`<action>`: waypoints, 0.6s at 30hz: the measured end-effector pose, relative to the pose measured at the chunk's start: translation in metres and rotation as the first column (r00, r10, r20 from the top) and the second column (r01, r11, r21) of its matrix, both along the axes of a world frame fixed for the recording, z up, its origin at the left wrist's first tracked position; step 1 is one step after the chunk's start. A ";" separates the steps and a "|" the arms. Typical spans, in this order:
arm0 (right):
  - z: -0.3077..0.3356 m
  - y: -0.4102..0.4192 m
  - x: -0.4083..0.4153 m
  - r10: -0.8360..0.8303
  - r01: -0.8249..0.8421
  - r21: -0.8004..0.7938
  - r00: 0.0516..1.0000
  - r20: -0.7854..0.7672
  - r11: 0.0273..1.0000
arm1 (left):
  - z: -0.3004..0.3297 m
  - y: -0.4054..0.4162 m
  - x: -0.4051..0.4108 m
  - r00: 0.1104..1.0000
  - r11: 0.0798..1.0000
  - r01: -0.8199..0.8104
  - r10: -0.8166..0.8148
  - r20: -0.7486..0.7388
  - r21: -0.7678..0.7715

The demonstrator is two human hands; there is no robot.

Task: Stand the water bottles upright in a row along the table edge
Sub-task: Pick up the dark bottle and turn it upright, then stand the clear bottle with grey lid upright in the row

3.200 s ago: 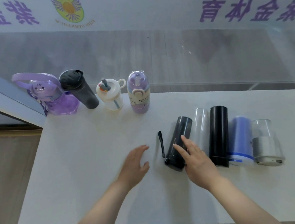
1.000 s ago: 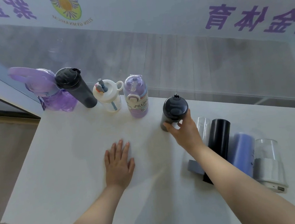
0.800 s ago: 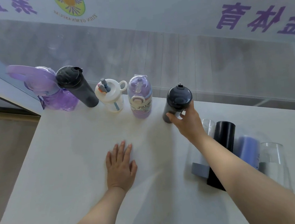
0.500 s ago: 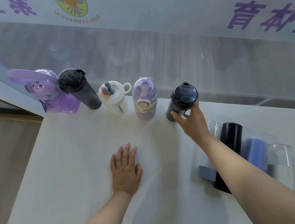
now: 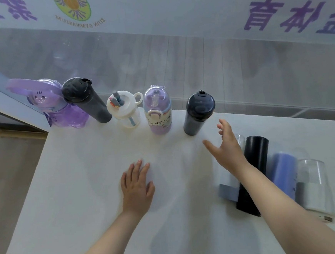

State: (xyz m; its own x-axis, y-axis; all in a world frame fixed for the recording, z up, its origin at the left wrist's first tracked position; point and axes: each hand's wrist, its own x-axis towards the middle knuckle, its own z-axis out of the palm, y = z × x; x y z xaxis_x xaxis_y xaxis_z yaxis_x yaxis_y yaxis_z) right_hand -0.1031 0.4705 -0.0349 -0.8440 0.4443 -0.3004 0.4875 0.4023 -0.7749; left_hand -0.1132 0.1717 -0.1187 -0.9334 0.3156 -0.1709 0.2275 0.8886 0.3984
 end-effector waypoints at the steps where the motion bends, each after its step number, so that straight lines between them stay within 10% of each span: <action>1: 0.003 0.004 0.011 0.016 -0.016 0.010 1.000 0.008 1.000 | 0.001 0.003 -0.001 1.000 1.000 -0.025 0.025 0.003 0.003; 18: 0.002 0.046 0.171 0.343 -0.379 0.393 0.925 0.161 0.838 | 0.043 0.173 0.095 0.898 0.856 -0.211 -0.021 0.439 0.472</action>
